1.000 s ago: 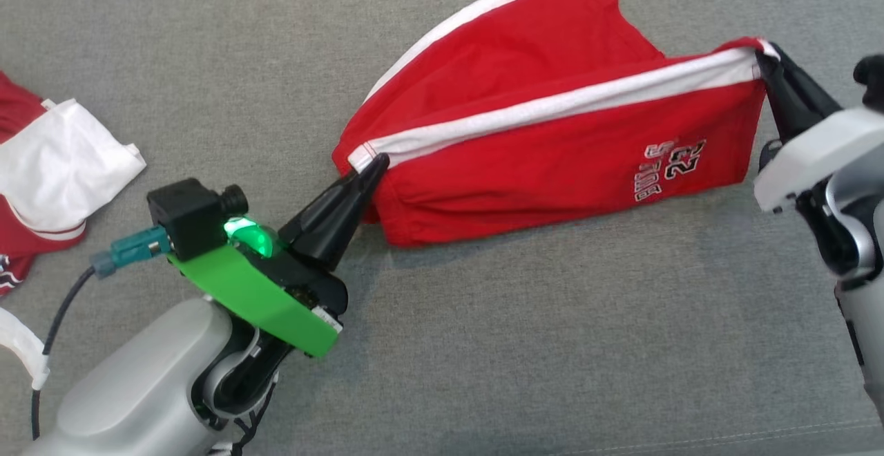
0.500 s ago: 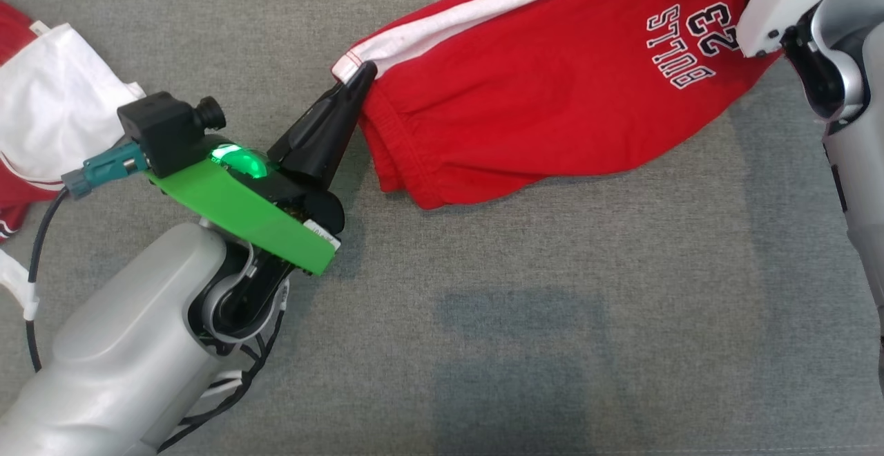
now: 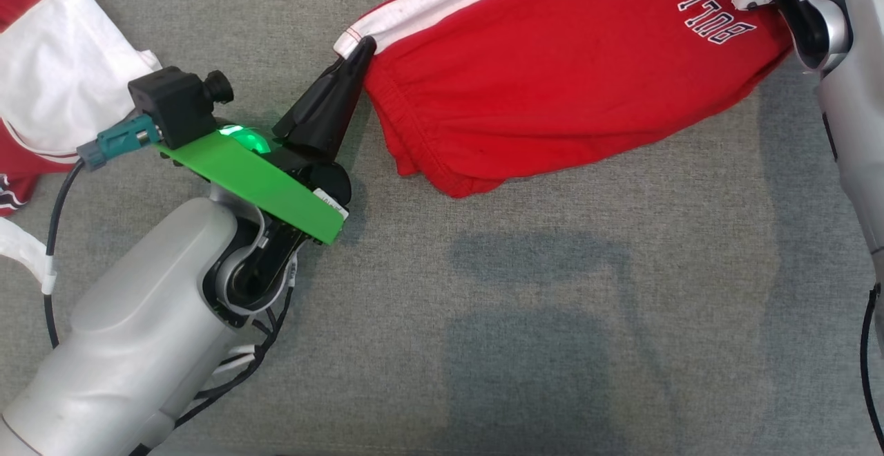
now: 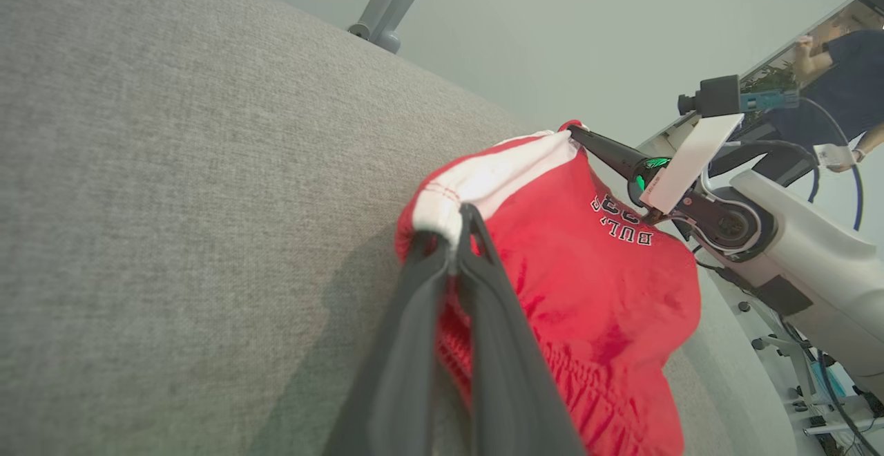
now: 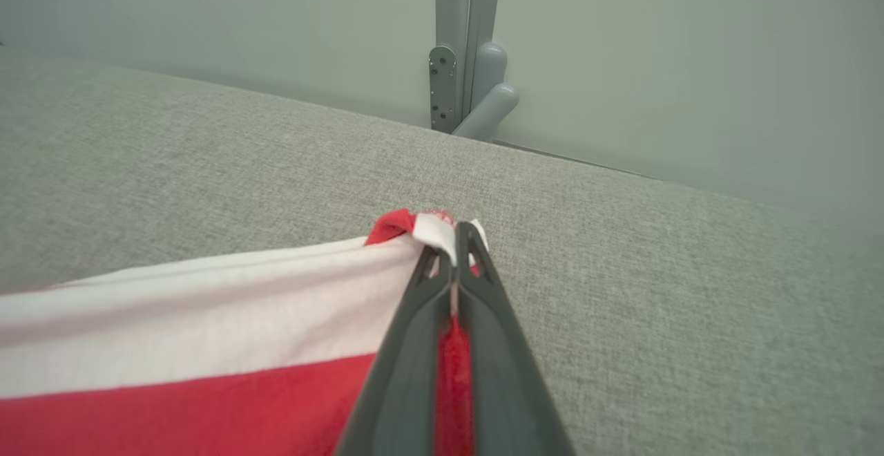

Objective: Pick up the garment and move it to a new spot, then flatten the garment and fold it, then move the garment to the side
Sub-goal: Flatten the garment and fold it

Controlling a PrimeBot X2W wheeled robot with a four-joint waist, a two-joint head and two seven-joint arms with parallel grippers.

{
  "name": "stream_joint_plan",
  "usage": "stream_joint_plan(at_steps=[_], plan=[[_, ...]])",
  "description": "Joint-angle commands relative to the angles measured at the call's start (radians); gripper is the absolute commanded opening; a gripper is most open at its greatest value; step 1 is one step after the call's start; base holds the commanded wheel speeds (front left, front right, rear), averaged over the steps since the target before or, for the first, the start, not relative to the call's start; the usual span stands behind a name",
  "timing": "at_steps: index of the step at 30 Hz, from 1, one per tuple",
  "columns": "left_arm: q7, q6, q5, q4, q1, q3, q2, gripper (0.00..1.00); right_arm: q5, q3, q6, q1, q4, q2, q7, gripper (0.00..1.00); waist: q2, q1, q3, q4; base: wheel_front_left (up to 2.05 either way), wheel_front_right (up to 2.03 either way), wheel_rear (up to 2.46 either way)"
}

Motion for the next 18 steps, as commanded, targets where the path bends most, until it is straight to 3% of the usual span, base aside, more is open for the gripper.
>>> stream_joint_plan(at_steps=[1,2,3,4,11,18], plan=[[-0.002,0.002,-0.001,0.005,-0.013,0.004,-0.001,0.31,-0.004,0.001,-0.001,-0.011,0.010,0.000,-0.011,0.47,0.0000,-0.0001,-0.001,0.000,0.00,0.00,0.00],[-0.002,0.002,0.001,0.009,-0.013,0.005,-0.003,0.40,-0.002,0.005,-0.001,-0.015,0.021,0.003,-0.026,1.00,0.0000,-0.0001,-0.003,0.000,0.00,0.00,0.00],[-0.002,0.002,0.008,0.015,-0.012,0.005,-0.003,0.82,0.003,0.010,-0.001,-0.017,0.030,0.005,-0.042,1.00,0.0000,-0.0001,-0.006,0.000,0.00,0.00,0.00],[-0.002,0.002,0.015,0.021,-0.009,0.009,-0.004,1.00,0.007,0.019,-0.001,-0.016,0.035,0.006,-0.061,1.00,0.0000,-0.0001,-0.011,-0.001,0.00,0.00,0.00],[-0.002,0.002,0.148,0.069,0.059,0.089,-0.008,1.00,0.054,0.067,-0.001,0.044,0.029,0.010,-0.238,1.00,0.0000,-0.0001,-0.082,-0.017,0.00,0.00,0.00],[-0.001,0.022,0.442,0.108,0.222,0.266,-0.049,1.00,0.114,0.102,-0.001,0.182,0.006,0.014,-0.326,1.00,0.0000,-0.0001,-0.190,-0.036,0.00,0.00,0.00]])
